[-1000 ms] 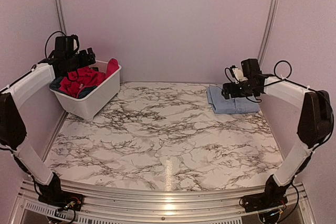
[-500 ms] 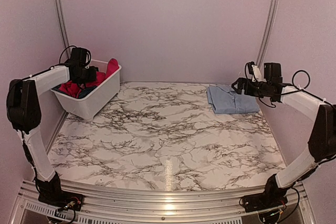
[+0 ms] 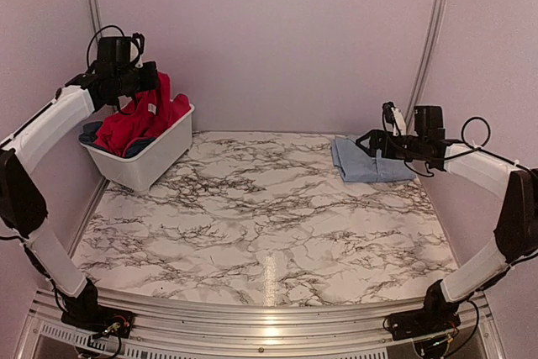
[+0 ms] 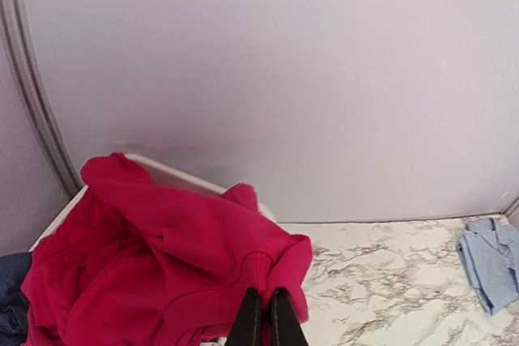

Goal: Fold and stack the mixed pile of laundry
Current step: Pick up the crumpled T-shirt from the bin, then place the crumpled T-shirt at the center of the board.

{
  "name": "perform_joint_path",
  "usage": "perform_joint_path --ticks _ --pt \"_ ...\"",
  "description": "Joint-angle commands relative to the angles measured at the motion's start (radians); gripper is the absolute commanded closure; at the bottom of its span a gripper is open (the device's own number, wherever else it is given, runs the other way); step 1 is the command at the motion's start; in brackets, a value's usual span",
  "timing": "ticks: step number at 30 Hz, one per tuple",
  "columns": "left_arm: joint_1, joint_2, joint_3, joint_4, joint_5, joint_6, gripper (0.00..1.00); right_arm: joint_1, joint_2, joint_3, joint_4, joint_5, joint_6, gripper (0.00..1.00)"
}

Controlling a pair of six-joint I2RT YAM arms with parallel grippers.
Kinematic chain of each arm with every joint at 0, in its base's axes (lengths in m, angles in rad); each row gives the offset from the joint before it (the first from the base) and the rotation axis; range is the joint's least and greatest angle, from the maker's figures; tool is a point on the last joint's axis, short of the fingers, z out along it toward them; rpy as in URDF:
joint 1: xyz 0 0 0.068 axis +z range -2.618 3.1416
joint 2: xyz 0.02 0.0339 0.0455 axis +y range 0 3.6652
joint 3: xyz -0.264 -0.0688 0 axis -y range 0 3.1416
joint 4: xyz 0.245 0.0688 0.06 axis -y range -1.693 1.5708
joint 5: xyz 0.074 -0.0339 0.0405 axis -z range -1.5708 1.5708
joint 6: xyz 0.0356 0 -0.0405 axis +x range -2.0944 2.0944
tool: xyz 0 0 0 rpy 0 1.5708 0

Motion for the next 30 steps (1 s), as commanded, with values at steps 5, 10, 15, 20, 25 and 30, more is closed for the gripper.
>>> perform_joint_path --ticks 5,10,15,20,25,30 --pt "-0.234 -0.024 0.337 0.019 0.335 -0.064 1.0 0.141 -0.039 0.009 0.133 -0.093 0.037 0.01" --pt "-0.339 0.037 0.548 0.022 0.451 -0.098 1.0 0.174 -0.083 -0.004 0.173 -0.112 0.049 0.02" --pt "-0.369 0.092 0.662 0.127 0.613 -0.224 1.0 0.174 -0.145 -0.029 0.185 -0.108 0.042 0.02" --pt "-0.38 0.119 0.647 0.251 0.706 -0.332 1.0 0.174 -0.175 -0.028 0.164 -0.094 0.027 0.02" --pt "-0.351 -0.001 0.319 0.356 0.675 -0.351 1.0 0.174 -0.189 -0.047 0.146 -0.074 0.006 0.03" --pt "-0.22 -0.163 -0.131 0.49 0.671 -0.453 1.0 0.174 -0.198 -0.078 0.111 -0.093 -0.016 0.06"
